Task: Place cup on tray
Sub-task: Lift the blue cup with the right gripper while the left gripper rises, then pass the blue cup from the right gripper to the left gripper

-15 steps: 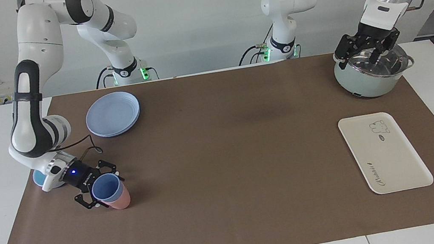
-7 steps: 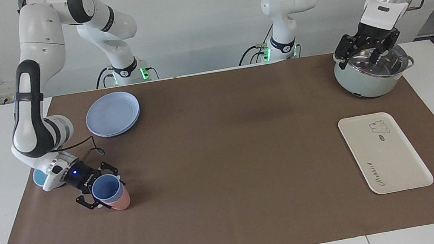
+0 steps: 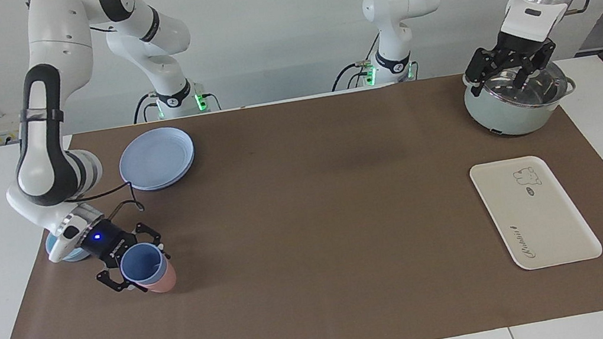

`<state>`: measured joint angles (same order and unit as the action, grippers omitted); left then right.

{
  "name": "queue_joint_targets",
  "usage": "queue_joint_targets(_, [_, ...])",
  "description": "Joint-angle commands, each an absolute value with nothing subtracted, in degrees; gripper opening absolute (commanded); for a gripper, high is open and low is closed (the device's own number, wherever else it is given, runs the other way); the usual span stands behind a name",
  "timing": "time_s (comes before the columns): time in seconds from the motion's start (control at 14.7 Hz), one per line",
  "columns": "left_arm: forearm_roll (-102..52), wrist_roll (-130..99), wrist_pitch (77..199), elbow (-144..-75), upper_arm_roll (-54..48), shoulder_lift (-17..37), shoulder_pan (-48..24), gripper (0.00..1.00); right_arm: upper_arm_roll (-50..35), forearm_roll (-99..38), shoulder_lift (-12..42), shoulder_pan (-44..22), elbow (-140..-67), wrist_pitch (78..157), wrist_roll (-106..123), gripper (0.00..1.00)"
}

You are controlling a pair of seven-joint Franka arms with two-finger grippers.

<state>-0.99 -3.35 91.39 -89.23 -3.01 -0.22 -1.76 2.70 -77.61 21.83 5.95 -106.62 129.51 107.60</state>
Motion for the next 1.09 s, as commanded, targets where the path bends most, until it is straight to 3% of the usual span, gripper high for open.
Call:
queue_joint_targets(0.0, [-0.61,-3.43,92.90,-89.82,-2.99,-1.14,-1.49,1.00,2.55,-69.72,17.67,3.88,-106.53,132.18,94.35,0.00])
queue_joint_targets(0.34, [-11.41,-3.60,98.52,-89.12,-2.90,0.26,1.58,0.99,2.72,-53.47,14.07,-2.10,-104.51,136.40,71.68,0.00])
queue_joint_targets(0.48, [-14.04,-4.04,98.53,-88.07,-3.25,2.54,1.05,0.92,2.72,-45.13,13.80,-4.03,-102.66,136.58,62.62,0.00])
queue_joint_targets(0.54, [-17.63,-5.87,98.61,-85.63,-3.16,4.72,1.05,0.88,2.72,-40.65,13.28,-5.52,-101.96,136.67,57.10,0.00])
queue_joint_targets(0.89, [-22.67,-19.22,101.50,-72.00,-3.69,17.82,-4.03,0.88,2.90,-22.89,13.01,-13.78,-100.99,139.83,32.66,0.00])
queue_joint_targets(1.02, [-22.85,-24.41,106.58,-71.19,-3.78,20.47,-7.98,0.85,2.81,-14.37,13.01,-16.77,-100.99,139.92,23.24,0.00])
